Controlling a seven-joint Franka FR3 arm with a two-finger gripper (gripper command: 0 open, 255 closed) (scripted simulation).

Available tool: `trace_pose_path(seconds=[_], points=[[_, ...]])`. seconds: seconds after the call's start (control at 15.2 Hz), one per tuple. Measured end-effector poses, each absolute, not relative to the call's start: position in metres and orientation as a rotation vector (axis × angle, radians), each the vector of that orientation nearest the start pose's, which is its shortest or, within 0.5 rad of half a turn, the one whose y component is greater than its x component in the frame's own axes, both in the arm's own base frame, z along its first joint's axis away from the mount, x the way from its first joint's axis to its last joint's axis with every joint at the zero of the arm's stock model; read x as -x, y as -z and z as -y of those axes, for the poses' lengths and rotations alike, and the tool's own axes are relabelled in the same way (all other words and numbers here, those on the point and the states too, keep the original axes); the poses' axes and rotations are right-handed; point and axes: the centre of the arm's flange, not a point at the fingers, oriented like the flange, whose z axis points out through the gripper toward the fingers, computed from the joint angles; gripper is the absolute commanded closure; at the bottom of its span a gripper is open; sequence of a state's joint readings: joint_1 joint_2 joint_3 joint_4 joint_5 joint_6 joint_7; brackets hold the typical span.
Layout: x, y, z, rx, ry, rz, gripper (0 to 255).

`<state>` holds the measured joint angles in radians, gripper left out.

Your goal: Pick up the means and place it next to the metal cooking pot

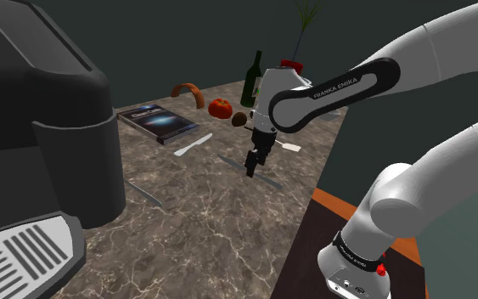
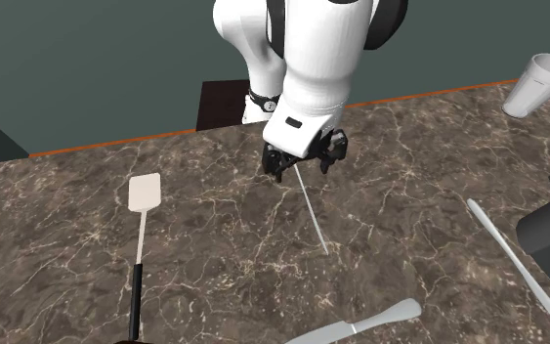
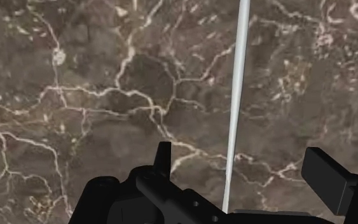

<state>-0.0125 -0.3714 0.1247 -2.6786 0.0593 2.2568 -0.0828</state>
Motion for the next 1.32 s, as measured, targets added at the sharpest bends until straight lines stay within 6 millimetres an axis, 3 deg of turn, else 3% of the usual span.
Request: trace_pose_path(seconds=[0.07,0.13,0.79,1.32], points=[[-0.382,-0.348,-0.042,3.133,-0.082,0.230,0],[-0.382,-0.348,-0.042,3.133,-0.082,0.230,255],[-0.382,-0.348,-0.042,3.133,-0.082,0.230,255],[-0.382,-0.384,-0.042,3.133,-0.081,0.230,255]])
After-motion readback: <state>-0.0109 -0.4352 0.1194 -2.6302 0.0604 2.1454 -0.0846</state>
